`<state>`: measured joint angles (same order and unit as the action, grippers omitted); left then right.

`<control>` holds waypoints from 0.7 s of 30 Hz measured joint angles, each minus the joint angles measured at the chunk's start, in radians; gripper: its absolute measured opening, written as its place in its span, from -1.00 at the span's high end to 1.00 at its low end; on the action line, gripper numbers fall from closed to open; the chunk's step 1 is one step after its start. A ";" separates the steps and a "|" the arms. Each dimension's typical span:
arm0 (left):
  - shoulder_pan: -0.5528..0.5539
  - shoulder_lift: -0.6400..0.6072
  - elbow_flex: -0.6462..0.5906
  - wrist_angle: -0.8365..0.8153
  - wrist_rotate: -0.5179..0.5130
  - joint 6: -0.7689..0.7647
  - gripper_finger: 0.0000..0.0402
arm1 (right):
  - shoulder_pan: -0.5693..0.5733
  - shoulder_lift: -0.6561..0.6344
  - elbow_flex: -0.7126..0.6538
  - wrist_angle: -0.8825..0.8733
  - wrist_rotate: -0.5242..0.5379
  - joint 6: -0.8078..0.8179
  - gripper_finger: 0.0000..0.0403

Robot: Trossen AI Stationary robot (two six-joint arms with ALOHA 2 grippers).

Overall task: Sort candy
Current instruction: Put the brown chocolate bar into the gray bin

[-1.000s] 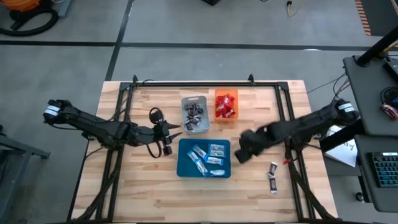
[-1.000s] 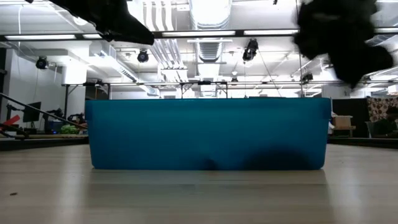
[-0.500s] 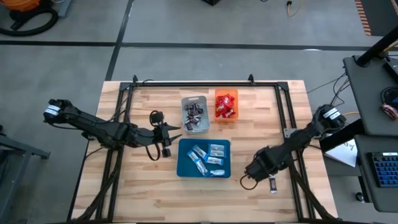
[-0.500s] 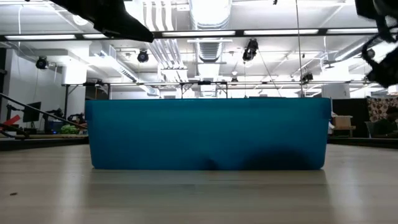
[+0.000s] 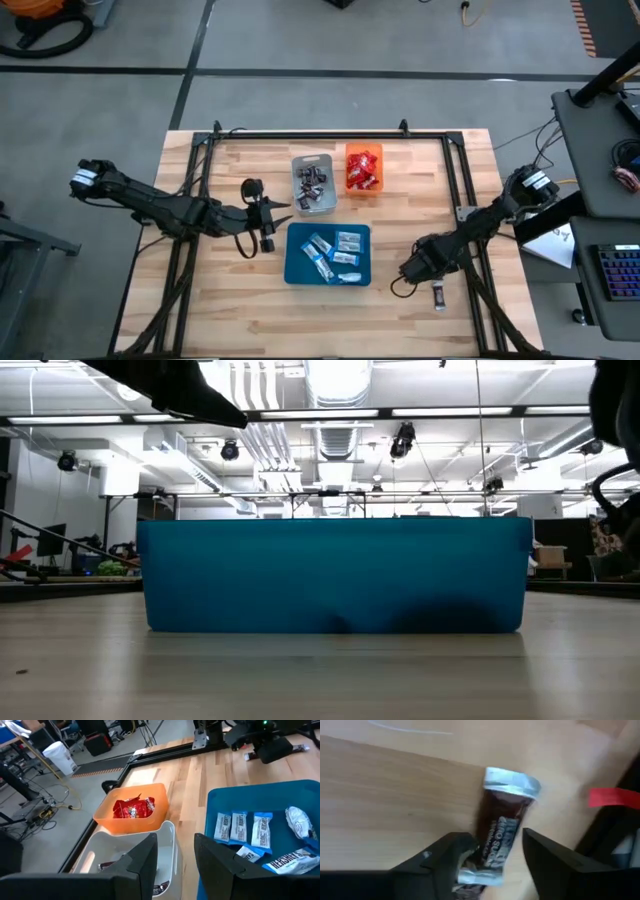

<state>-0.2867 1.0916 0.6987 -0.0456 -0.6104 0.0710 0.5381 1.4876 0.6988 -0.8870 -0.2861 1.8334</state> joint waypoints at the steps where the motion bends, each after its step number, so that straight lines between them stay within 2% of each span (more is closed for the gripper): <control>1: 0.000 0.000 0.000 -0.001 0.000 0.000 0.43 | 0.000 0.000 -0.009 0.022 0.011 0.012 0.04; 8: 0.000 0.001 0.000 0.000 -0.001 -0.001 0.43 | 0.003 0.001 -0.005 0.057 0.077 0.031 0.80; 9: 0.000 0.001 0.000 0.000 -0.001 -0.001 0.43 | 0.003 0.001 0.000 0.051 0.084 0.011 0.87; 13: 0.000 0.001 0.000 0.001 -0.001 -0.005 0.43 | 0.003 -0.012 0.040 -0.011 0.126 -0.046 0.92; 16: -0.002 0.001 0.000 0.000 -0.001 -0.009 0.43 | -0.005 -0.052 0.108 -0.149 0.241 -0.051 0.94; 19: -0.003 -0.004 0.000 -0.001 -0.001 0.002 0.43 | -0.001 -0.120 0.207 -0.163 0.397 -0.061 0.94; 21: -0.003 -0.014 0.003 -0.005 -0.001 0.027 0.43 | -0.002 -0.155 0.271 -0.170 0.568 -0.084 0.94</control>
<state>-0.2893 1.0771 0.7022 -0.0505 -0.6116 0.0983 0.5359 1.3321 0.9698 -1.0571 0.2816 1.7489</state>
